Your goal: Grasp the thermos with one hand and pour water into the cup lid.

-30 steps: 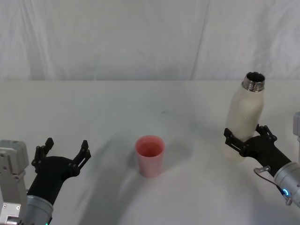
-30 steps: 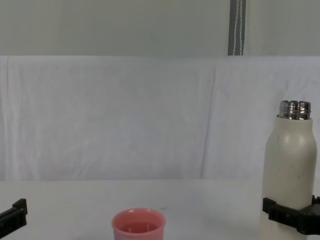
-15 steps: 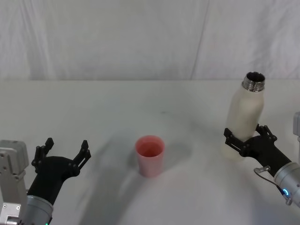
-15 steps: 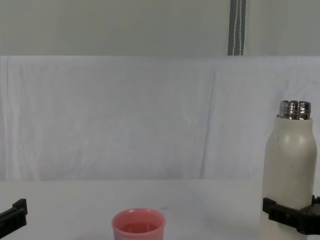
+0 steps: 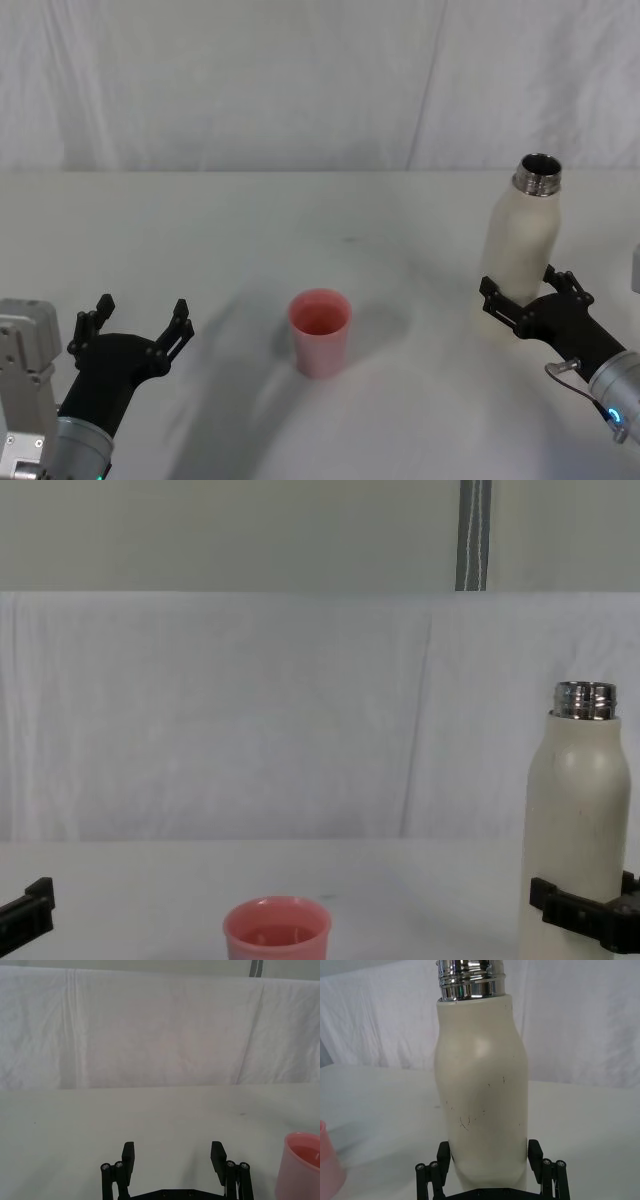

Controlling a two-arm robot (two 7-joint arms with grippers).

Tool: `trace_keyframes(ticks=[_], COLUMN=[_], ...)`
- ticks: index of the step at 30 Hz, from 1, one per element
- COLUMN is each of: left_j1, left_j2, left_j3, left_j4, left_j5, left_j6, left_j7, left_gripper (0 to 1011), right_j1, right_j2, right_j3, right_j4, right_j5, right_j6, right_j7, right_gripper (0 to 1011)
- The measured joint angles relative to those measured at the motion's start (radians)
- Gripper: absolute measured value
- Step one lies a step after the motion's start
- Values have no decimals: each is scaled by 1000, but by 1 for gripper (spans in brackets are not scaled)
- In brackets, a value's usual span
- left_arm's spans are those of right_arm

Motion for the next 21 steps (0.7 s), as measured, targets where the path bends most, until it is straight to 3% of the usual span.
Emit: trace_keyframes(ticks=[21], left_j1=[0], left_j2=[0], left_j3=[0], left_j4=[0], left_j5=[0], left_j6=[0], left_j7=[0], left_gripper=[1001], right_j1=[-43], right_j2=[34], right_j3=[4], right_j4=[-16], right_j5=[24], right_j6=[-7], right_j7=[22], right_gripper=[1000])
